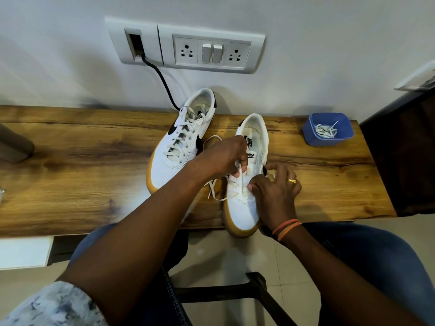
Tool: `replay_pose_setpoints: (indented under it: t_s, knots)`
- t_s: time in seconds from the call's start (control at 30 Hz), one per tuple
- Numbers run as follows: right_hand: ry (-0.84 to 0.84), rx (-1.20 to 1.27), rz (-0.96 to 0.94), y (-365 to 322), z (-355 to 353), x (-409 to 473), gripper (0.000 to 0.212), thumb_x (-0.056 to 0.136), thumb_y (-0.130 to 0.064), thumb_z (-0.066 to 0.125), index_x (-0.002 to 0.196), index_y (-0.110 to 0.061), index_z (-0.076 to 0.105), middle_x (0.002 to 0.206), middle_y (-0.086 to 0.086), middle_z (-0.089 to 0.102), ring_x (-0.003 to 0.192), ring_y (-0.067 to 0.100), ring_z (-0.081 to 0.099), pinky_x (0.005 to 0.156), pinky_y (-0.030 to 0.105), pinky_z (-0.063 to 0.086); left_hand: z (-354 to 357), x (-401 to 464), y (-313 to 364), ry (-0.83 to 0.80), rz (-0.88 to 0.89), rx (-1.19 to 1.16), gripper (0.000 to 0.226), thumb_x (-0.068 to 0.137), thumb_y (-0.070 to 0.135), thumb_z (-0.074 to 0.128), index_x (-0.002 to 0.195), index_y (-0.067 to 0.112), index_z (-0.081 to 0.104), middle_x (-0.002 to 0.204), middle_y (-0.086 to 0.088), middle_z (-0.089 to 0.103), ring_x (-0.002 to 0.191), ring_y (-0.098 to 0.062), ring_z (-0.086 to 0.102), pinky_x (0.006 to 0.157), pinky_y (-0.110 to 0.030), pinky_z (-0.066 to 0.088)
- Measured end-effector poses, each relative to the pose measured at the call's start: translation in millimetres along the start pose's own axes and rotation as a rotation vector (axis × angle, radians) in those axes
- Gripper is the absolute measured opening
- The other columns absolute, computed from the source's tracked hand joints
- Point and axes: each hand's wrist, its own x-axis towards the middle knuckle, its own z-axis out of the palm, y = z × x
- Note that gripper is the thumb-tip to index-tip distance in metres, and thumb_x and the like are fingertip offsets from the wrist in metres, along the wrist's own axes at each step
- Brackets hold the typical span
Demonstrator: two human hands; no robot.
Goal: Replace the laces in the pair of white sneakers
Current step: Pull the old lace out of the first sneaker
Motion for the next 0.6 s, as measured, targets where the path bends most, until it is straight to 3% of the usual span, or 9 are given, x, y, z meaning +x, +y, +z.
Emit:
replay_pose_setpoints:
  t_s: [0.1,0.3,0.37,0.47,0.53,0.6]
  knots:
    - [0.076,0.006,0.044,12,-10,5,0.005,0.079,-0.022,0.074,0.078,-0.023,0.069,0.120,0.008,0.049,0.117,0.030,0.035,0.094,0.049,0.029,-1,0,0,-0.007,0.012,0.001,0.026,0.069,0.008,0.084,0.092,0.016,0.078,0.124,-0.003,0.053,0.092,-0.006,0.048,0.081,-0.036,0.052]
    - [0.084,0.039,0.446,45,-26,23,0.004,0.086,-0.026,0.070,0.088,-0.025,0.068,0.127,0.007,0.039,0.123,0.034,0.039,0.100,0.047,0.028,-2,-1,1,-0.016,0.006,0.004,0.025,0.070,0.008,0.084,0.094,0.016,0.077,0.124,-0.003,0.053,0.098,-0.011,0.051,0.084,-0.037,0.051]
    - [0.082,0.014,0.339,37,-23,17,0.015,0.082,-0.024,0.073,0.096,-0.022,0.067,0.131,0.011,0.038,0.124,0.037,0.038,0.099,0.049,0.029,-3,-1,1,-0.019,0.003,0.007,0.025,0.071,0.008,0.083,0.093,0.017,0.077,0.124,-0.003,0.053,0.098,-0.011,0.051,0.084,-0.037,0.051]
    - [0.066,-0.058,0.011,14,-11,3,0.027,0.079,-0.022,0.073,0.104,-0.024,0.066,0.134,0.015,0.038,0.124,0.037,0.033,0.098,0.054,0.029,-3,-1,2,-0.021,0.002,0.007,0.025,0.071,0.008,0.083,0.093,0.017,0.078,0.124,-0.003,0.053,0.097,-0.011,0.051,0.084,-0.038,0.052]
    - [0.033,-0.085,-0.106,2,-3,0,0.020,0.076,-0.024,0.075,0.095,-0.025,0.068,0.131,0.013,0.044,0.121,0.036,0.035,0.094,0.055,0.032,-3,-1,3,-0.022,-0.004,0.014,0.025,0.071,0.008,0.083,0.093,0.017,0.077,0.124,-0.004,0.053,0.099,-0.014,0.054,0.084,-0.038,0.051]
    - [0.019,-0.081,-0.103,-2,2,0,0.015,0.073,-0.022,0.078,0.082,-0.024,0.067,0.126,0.012,0.050,0.117,0.034,0.037,0.091,0.055,0.034,-2,-1,3,-0.019,-0.009,0.013,0.024,0.071,0.009,0.083,0.093,0.017,0.077,0.124,-0.003,0.053,0.099,-0.014,0.053,0.084,-0.037,0.051]
